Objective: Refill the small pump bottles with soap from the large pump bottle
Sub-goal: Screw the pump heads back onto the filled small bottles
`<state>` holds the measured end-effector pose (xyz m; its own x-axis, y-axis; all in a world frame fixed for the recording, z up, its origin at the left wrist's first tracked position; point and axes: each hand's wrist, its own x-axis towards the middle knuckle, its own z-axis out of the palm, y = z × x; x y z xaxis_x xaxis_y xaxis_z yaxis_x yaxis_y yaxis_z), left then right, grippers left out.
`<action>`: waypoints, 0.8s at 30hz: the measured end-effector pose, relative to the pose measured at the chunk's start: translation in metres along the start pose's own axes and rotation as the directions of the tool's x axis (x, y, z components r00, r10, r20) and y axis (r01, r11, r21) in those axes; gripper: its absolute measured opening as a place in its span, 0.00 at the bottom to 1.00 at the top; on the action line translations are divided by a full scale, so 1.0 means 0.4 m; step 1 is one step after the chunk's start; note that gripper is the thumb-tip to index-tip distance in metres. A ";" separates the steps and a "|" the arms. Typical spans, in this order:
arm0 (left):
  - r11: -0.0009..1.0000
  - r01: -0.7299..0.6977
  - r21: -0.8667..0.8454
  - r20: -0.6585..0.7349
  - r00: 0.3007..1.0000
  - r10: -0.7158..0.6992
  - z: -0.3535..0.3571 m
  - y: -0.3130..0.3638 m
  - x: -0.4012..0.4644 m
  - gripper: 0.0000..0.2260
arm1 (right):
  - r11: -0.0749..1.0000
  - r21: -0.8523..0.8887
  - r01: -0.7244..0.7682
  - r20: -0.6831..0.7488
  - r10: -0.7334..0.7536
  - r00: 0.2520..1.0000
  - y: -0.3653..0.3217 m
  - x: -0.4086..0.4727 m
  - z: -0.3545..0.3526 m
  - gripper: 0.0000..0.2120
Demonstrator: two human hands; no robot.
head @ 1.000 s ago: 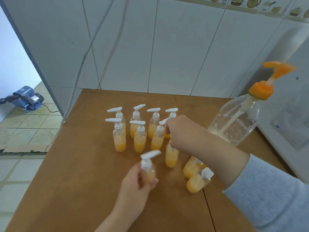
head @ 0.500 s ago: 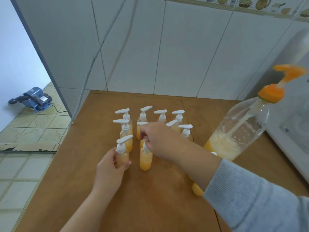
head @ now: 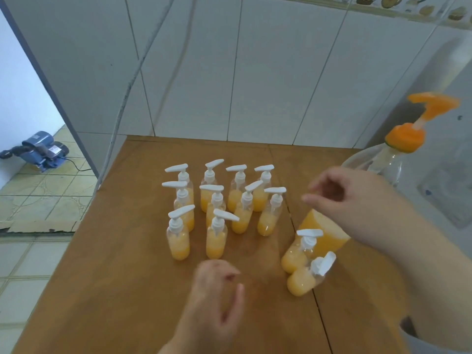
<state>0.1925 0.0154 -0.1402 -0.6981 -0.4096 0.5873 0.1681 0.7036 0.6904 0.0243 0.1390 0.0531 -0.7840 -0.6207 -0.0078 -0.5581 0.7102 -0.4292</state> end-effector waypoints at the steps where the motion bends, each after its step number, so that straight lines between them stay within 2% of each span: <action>1: 0.998 0.025 -0.055 0.158 0.987 -0.016 0.029 0.014 0.010 0.12 | 0.998 -0.016 -0.062 0.041 0.062 0.997 0.022 -0.024 0.001 0.09; 3: 0.982 0.175 -0.066 0.386 0.912 -0.136 0.089 0.041 0.042 0.17 | 0.984 -0.049 -0.171 0.162 0.177 0.971 0.055 -0.071 0.021 0.12; 6: 0.912 0.408 -0.032 0.500 0.797 -0.340 0.178 0.022 0.096 0.24 | 0.969 -0.040 -0.242 0.253 0.244 0.936 0.092 -0.120 0.080 0.16; 8: 0.888 0.457 -0.056 0.567 0.746 -0.349 0.217 0.009 0.134 0.26 | 0.969 -0.031 -0.246 0.220 0.247 0.944 0.106 -0.137 0.126 0.14; 12: 0.903 0.430 0.013 0.662 0.673 -0.330 0.258 -0.004 0.157 0.25 | 0.974 -0.010 -0.225 0.081 0.225 0.971 0.120 -0.162 0.205 0.12; 16: 0.884 0.466 0.041 0.668 0.645 -0.371 0.276 -0.002 0.173 0.21 | 0.966 0.024 -0.256 -0.013 0.257 0.966 0.114 -0.186 0.244 0.11; 18: 0.879 0.475 0.042 0.653 0.653 -0.384 0.277 -0.002 0.171 0.21 | 0.966 0.037 -0.255 -0.028 0.256 0.966 0.114 -0.190 0.254 0.11; 21: 0.891 0.447 0.076 0.579 0.708 -0.404 0.256 0.005 0.155 0.20 | 0.962 0.075 -0.263 -0.045 0.267 0.963 0.121 -0.187 0.255 0.14; 24: 0.909 0.402 0.112 0.457 0.791 -0.406 0.222 0.003 0.123 0.20 | 0.964 0.096 -0.246 -0.021 0.249 0.968 0.133 -0.178 0.258 0.18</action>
<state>0.0965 0.0475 -0.1477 -0.9389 -0.3441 -0.0086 -0.2054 0.5400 0.8162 0.0785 0.1865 -0.0623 -0.9039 -0.4170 -0.0957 -0.3189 0.8058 -0.4990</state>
